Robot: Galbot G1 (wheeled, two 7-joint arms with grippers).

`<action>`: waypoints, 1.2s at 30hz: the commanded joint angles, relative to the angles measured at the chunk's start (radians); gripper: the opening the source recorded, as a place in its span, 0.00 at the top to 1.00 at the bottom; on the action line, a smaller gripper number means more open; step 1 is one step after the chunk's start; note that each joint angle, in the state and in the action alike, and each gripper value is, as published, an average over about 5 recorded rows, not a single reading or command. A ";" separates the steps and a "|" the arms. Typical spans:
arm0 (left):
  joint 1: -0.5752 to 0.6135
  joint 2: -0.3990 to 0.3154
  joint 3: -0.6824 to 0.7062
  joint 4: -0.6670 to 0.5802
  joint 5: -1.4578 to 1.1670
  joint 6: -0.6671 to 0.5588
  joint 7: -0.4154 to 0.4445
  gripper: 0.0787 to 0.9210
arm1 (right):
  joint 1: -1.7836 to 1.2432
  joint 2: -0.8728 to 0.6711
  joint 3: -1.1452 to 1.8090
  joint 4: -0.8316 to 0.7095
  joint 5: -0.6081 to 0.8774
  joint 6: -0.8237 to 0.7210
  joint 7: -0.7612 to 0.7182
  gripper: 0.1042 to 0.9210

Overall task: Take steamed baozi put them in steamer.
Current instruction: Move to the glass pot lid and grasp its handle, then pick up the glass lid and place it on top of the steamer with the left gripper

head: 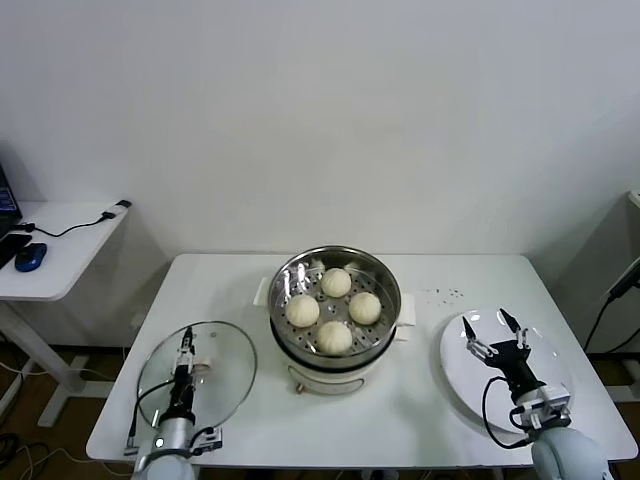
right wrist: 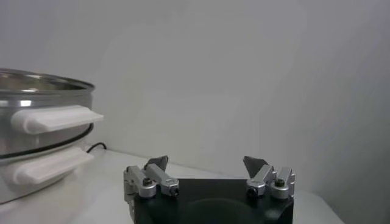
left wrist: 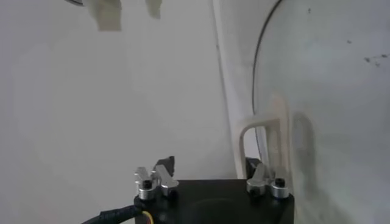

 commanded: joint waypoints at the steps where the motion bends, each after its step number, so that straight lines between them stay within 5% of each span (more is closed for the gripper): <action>1: -0.031 0.011 0.002 0.029 -0.030 -0.028 -0.004 0.32 | -0.002 0.011 0.007 -0.012 -0.023 0.005 -0.002 0.12; 10: -0.008 0.030 -0.008 -0.033 -0.086 -0.040 0.008 0.63 | 0.012 0.013 0.015 -0.031 -0.032 0.009 -0.004 0.12; 18: 0.093 0.087 -0.039 -0.244 -0.199 -0.013 0.065 0.89 | 0.047 -0.006 0.014 -0.053 -0.029 0.010 -0.004 0.12; 28: 0.218 0.240 -0.036 -0.626 -0.286 0.285 0.227 0.92 | 0.106 -0.035 -0.007 -0.091 -0.030 0.008 -0.001 0.12; 36: 0.072 0.407 0.139 -0.718 -0.292 0.532 0.381 0.92 | 0.138 -0.051 -0.031 -0.113 -0.045 0.005 0.004 0.12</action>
